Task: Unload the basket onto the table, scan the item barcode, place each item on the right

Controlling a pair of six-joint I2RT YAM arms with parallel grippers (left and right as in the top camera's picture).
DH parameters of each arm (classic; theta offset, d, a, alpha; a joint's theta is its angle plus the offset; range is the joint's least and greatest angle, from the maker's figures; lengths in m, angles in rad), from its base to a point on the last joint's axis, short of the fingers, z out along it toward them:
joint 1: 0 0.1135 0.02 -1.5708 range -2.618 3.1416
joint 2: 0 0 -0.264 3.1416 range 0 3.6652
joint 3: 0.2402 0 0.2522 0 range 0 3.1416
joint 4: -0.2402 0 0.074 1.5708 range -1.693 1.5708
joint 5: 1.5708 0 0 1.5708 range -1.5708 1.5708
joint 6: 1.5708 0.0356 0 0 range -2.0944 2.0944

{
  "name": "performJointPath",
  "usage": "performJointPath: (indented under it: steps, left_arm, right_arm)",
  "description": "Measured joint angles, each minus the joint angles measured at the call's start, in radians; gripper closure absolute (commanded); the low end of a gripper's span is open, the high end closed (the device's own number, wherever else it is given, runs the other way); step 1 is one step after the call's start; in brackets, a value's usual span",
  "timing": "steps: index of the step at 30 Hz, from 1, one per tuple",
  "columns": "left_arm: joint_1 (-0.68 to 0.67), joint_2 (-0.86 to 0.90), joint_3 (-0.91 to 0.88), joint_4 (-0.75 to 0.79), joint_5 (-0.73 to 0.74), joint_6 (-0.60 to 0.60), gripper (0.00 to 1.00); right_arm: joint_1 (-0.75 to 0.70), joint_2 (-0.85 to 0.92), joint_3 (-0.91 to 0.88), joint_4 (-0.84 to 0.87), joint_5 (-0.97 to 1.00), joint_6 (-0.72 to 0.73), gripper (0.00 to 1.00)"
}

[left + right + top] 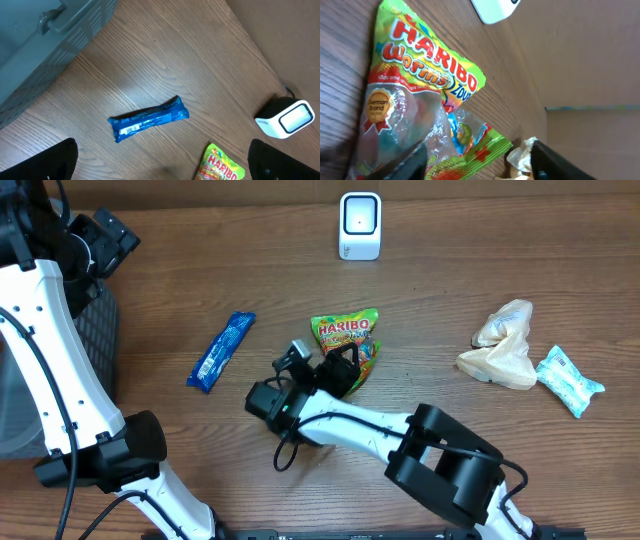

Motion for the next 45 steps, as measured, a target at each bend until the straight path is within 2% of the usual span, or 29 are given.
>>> performJointPath:
  steps: [2,6,10,11,21,24,25,26,28,29,31,33,37,40,43,44,45]
  left_arm:
    - [0.000,0.000,0.000,0.000,0.000,0.000,0.00]
    - [0.000,0.000,0.000,0.000,0.000,0.000,0.00]
    - [0.000,0.000,0.000,0.000,0.000,0.000,0.00]
    - [0.000,0.000,0.000,0.000,0.000,0.000,0.00]
    - [0.000,0.000,0.000,0.000,0.000,0.000,0.00]
    - [0.000,0.000,0.000,0.000,0.000,0.000,0.00]
    - [0.000,0.000,0.000,0.000,0.000,0.000,0.00]
    - [0.000,0.000,0.000,0.000,0.000,0.000,0.00]
    - [0.000,0.000,0.000,0.000,0.000,0.000,0.00]
    - [0.000,0.000,0.000,0.000,0.000,0.000,0.00]
    - [0.000,0.000,0.000,0.000,0.000,0.000,0.00]
    - [0.000,0.000,0.000,0.000,0.000,0.000,0.00]
    - [0.000,0.000,0.000,0.000,0.000,0.000,0.00]
    - [0.000,0.000,0.000,0.000,0.000,0.000,0.00]
    - [0.000,0.000,0.000,0.000,0.000,0.000,0.00]
    - [0.000,0.000,0.000,0.000,0.000,0.000,0.00]
    - [0.000,0.000,0.000,0.000,0.000,0.000,0.00]
  right_arm:
    - [0.001,0.000,0.000,-0.003,0.013,0.000,0.21]
    - [-0.010,0.000,0.019,-0.006,-0.039,-0.010,0.22]
    - [-0.075,0.000,0.088,0.017,-0.315,-0.145,0.17]
    - [-0.125,0.000,0.115,0.026,-0.451,-0.210,0.16]
    - [-0.397,-0.002,0.128,0.030,-1.025,-0.371,0.25]
    - [-0.422,-0.002,0.128,0.031,-1.121,-0.390,0.34]
    - [-0.424,-0.003,0.128,0.031,-1.144,-0.395,0.45]
    - [-0.423,-0.003,0.128,0.031,-1.164,-0.399,0.49]
    - [-0.418,-0.003,0.128,0.034,-1.184,-0.393,0.64]
    - [-0.417,-0.003,0.128,0.034,-1.186,-0.392,0.78]
    - [-0.415,-0.006,0.129,0.034,-1.189,-0.371,0.89]
    - [-0.413,-0.012,0.129,0.031,-1.190,-0.357,0.95]
    - [-0.415,-0.018,0.138,-0.002,-1.231,-0.323,0.96]
    - [-0.431,-0.021,0.165,-0.082,-1.378,-0.313,0.96]
    - [-0.494,-0.035,0.193,-0.131,-1.625,-0.314,0.96]
    - [-0.578,-0.052,0.202,-0.153,-1.837,-0.332,0.96]
    - [-0.612,-0.055,0.206,-0.173,-1.903,-0.343,0.96]
